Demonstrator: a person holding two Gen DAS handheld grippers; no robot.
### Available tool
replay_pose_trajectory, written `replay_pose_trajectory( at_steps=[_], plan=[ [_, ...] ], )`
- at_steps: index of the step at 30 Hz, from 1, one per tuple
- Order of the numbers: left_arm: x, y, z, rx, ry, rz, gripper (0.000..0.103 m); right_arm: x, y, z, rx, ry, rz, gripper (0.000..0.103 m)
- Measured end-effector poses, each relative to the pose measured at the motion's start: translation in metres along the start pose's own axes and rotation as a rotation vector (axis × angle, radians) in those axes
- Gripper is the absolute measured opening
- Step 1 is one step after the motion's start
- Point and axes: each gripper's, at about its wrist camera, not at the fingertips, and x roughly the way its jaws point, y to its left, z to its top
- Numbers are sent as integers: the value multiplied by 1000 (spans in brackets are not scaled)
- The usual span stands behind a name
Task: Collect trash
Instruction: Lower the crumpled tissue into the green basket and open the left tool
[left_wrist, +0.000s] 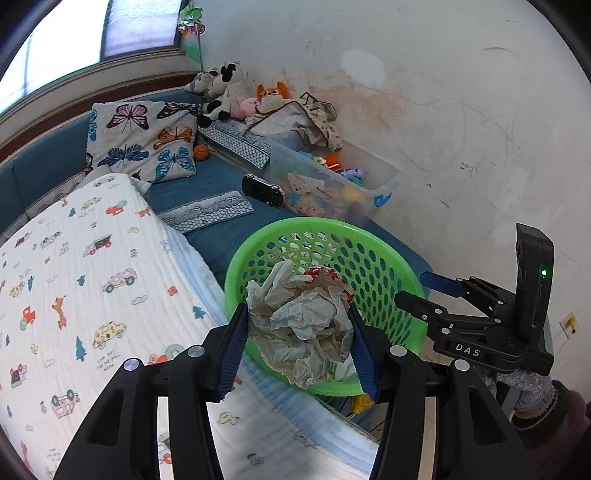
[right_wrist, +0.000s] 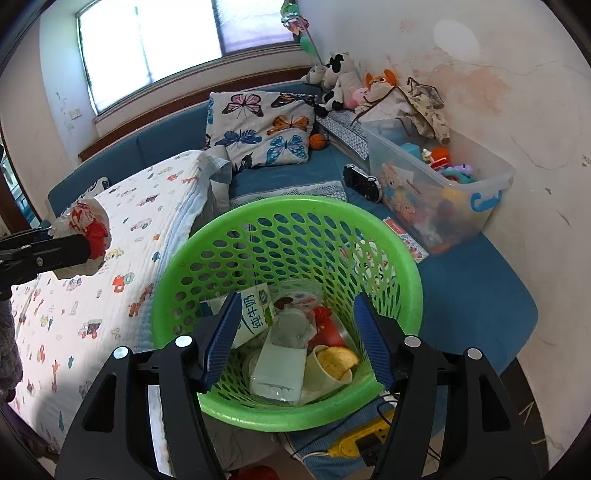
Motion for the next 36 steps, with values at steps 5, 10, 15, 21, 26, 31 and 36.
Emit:
replay_pose_trajectory(
  at_steps=[5, 10, 15, 21, 26, 31, 36],
  plan=[
    [6, -6, 0, 1, 10, -11, 51, -5, -1, -3, 2, -6, 0, 70],
    [15, -11, -1, -4, 28, -23, 53, -12, -1, -5, 5, -17, 2, 78],
    [22, -17, -2, -4, 40, -29, 54, -18, 0, -9, 1, -24, 8, 83],
    [29, -23, -2, -3, 54, -34, 54, -23, 1, -12, 4, -27, 11, 86],
    [34, -26, -2, -5, 64, -35, 55, -27, 2, -18, 8, -26, 14, 86],
    [39, -29, -3, -4, 74, -41, 56, -31, 1, -24, 21, -25, 21, 86],
    [41, -30, -3, -7, 80, -47, 59, -33, 1, -26, 26, -27, 23, 87]
  ],
)
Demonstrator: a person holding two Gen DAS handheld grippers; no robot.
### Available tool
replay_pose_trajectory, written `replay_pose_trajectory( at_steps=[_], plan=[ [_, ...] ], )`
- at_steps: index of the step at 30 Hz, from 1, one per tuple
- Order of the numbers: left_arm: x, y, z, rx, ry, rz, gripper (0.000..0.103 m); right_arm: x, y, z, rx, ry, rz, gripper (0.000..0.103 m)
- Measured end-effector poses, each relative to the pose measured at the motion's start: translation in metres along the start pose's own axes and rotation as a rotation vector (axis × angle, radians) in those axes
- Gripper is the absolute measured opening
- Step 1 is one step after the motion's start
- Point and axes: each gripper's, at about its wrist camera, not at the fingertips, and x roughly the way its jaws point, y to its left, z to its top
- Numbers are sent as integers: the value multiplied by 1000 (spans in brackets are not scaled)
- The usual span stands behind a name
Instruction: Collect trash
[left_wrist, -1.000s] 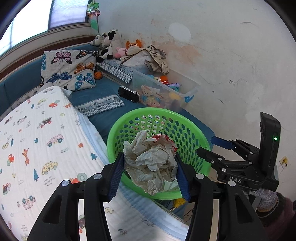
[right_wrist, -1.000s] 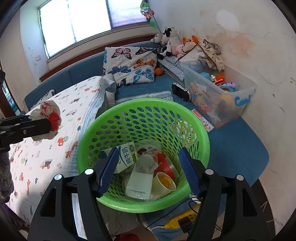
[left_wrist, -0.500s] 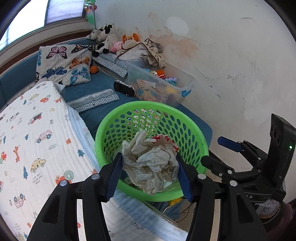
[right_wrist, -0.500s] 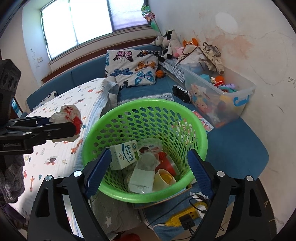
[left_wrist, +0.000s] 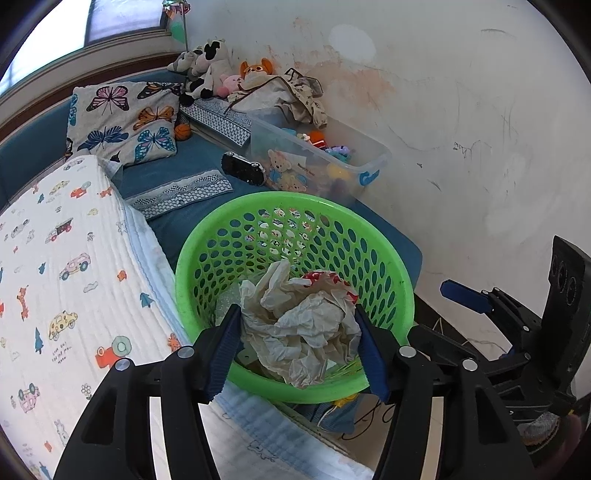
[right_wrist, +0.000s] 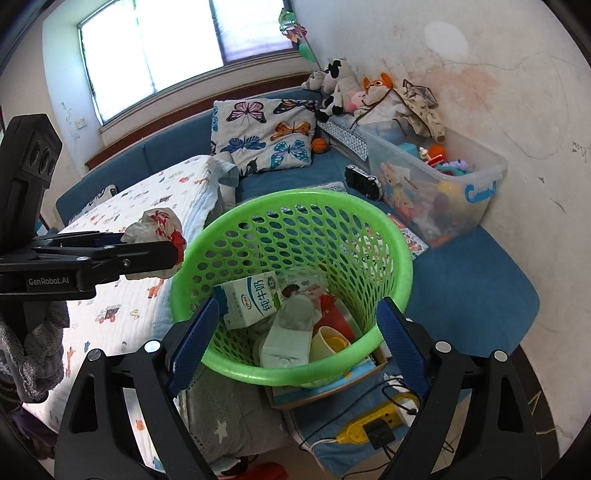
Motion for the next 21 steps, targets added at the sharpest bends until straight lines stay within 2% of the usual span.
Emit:
replay_pose_trajectory(
  at_steps=[21],
  plan=[
    [0, -2, -2, -10, 1, -25, 63, -3, 0, -4, 11, 9, -1, 87]
  ],
)
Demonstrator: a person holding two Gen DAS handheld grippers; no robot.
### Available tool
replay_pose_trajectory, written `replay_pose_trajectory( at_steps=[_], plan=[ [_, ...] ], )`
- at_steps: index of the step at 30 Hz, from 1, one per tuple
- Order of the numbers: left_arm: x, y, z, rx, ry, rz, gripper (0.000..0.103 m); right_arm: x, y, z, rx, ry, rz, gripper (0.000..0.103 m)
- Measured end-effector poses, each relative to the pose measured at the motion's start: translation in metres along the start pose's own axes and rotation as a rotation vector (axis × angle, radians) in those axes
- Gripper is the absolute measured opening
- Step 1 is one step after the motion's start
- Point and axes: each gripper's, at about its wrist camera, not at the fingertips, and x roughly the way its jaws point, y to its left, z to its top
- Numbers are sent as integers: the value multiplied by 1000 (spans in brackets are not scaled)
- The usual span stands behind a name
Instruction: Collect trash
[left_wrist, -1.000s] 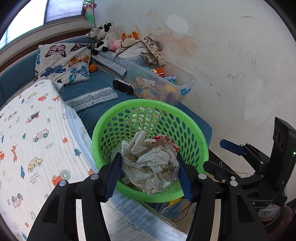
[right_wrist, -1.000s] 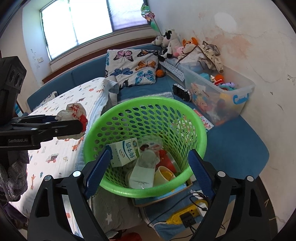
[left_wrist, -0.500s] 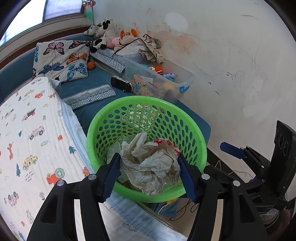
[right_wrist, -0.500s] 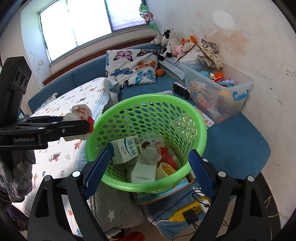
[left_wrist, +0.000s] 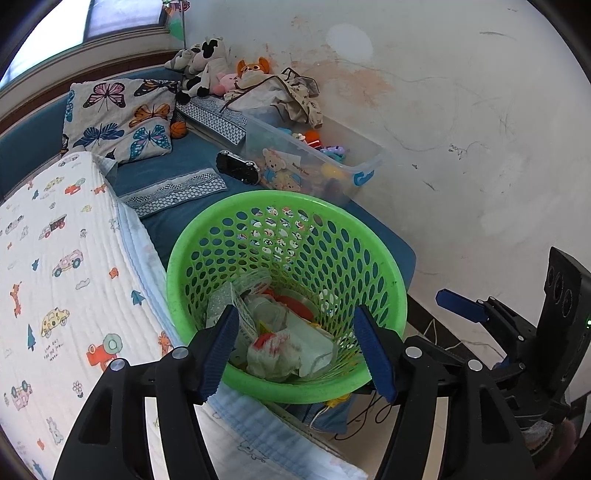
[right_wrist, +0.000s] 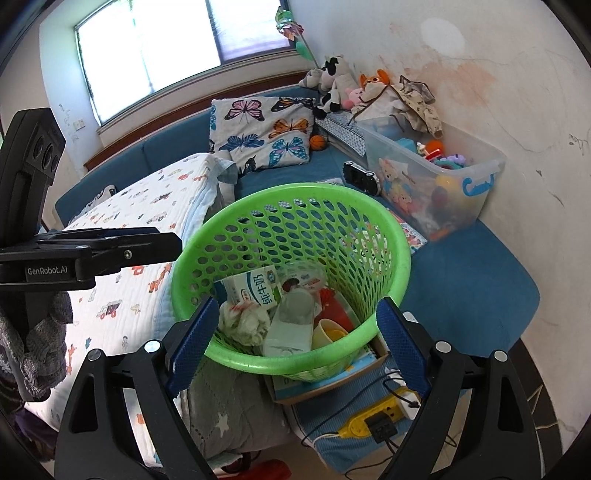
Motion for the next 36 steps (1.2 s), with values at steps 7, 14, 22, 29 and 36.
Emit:
replay_pose_trajectory(
  at_steps=[7, 14, 22, 29, 36],
  plan=[
    [-11, 4, -4, -4, -17, 14, 74, -1, 5, -3, -7, 1, 7, 87],
    [-31, 13, -12, -3, -48, 45, 83, -2, 18, -6, -17, 2, 20, 91],
    [-56, 30, -26, -21, -81, 102, 89, -4, 39, -4, -42, 0, 41, 95],
    [-80, 45, -39, -31, -121, 173, 96, -4, 59, -3, -67, 0, 53, 98],
    [-110, 60, -54, -53, -166, 227, 96, -4, 82, -2, -91, 1, 74, 98]
  ],
)
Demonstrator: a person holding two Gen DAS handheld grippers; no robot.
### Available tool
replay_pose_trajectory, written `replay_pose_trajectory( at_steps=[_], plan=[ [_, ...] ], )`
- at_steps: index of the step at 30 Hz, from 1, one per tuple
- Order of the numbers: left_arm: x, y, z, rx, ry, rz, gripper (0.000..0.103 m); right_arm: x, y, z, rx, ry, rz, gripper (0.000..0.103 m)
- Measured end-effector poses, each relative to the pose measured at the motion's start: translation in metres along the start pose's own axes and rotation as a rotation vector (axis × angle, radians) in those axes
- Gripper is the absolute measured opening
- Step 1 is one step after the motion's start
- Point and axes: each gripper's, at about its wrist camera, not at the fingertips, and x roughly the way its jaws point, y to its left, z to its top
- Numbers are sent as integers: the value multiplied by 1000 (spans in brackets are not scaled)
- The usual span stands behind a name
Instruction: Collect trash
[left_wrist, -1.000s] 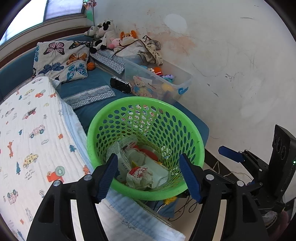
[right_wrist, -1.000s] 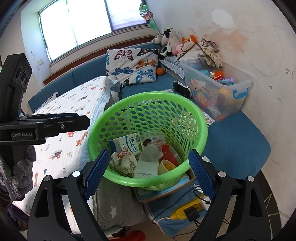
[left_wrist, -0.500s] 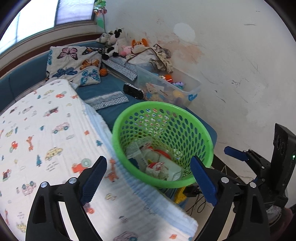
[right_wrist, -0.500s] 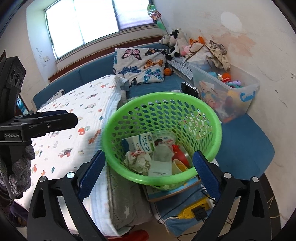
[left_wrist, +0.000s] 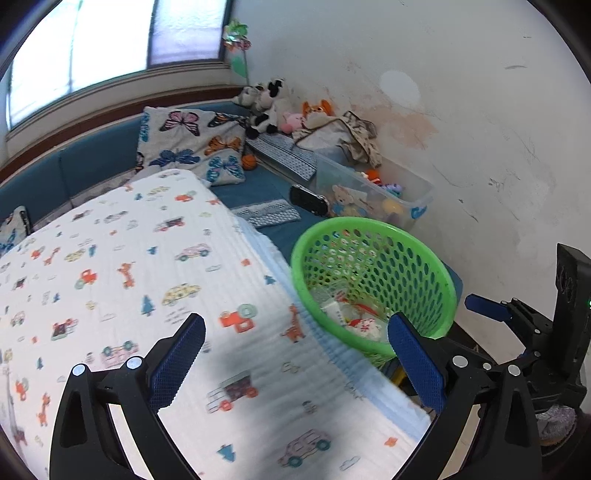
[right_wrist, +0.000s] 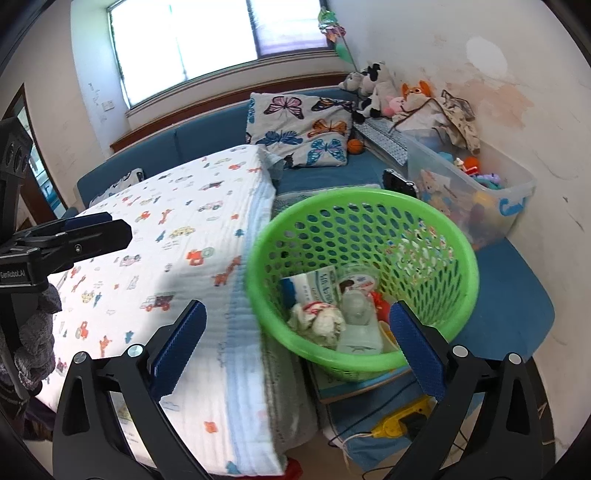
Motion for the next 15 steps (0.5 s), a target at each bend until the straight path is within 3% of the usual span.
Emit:
replay_pose_trajectory(
  at_steps=[15],
  plan=[
    [-51, 44, -32, -59, -65, 149, 96, -1, 56, 3, -64, 3, 3, 98]
  ],
)
